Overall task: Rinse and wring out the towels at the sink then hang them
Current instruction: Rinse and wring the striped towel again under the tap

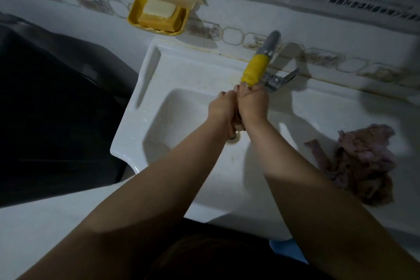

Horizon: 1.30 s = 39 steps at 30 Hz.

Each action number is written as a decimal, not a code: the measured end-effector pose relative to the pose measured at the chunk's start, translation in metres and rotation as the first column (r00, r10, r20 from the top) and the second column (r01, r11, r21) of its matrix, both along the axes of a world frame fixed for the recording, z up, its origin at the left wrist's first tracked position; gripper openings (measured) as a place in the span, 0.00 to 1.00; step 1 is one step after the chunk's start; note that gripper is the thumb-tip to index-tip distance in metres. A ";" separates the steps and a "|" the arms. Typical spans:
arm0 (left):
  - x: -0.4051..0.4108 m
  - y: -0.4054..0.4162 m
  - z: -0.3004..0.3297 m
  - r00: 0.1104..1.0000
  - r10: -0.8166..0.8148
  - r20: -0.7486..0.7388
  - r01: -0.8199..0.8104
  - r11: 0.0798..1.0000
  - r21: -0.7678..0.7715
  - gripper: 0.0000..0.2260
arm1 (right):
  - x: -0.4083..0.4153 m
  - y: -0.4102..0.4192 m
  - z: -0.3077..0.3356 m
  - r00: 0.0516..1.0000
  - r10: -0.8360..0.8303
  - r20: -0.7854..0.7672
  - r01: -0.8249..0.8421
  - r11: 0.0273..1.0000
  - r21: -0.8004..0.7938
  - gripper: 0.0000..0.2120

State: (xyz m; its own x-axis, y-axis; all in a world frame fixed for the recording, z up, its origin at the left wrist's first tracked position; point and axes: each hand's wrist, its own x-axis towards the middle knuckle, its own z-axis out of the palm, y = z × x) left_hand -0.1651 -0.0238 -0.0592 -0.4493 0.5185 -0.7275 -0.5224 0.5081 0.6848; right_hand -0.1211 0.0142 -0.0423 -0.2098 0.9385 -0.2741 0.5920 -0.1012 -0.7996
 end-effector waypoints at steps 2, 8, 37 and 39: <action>-0.011 0.003 0.000 0.970 -0.117 -0.212 0.103 0.992 -0.074 0.16 | -0.004 -0.012 0.000 0.999 0.047 -0.013 -0.047 0.999 -0.027 0.16; -0.007 -0.017 0.008 0.977 0.046 0.206 -0.062 0.995 0.073 0.08 | 0.002 0.000 0.000 0.998 0.035 -0.051 -0.040 0.993 -0.111 0.15; -0.062 -0.060 0.004 0.999 0.033 -0.013 -0.030 0.979 0.203 0.17 | 0.029 0.021 0.001 0.872 -0.143 -0.468 -0.045 0.929 -0.368 0.06; -0.049 -0.049 0.003 0.995 0.095 0.024 -0.097 0.980 0.176 0.12 | 0.020 0.005 0.003 0.891 -0.083 -0.446 -0.089 0.932 -0.351 0.06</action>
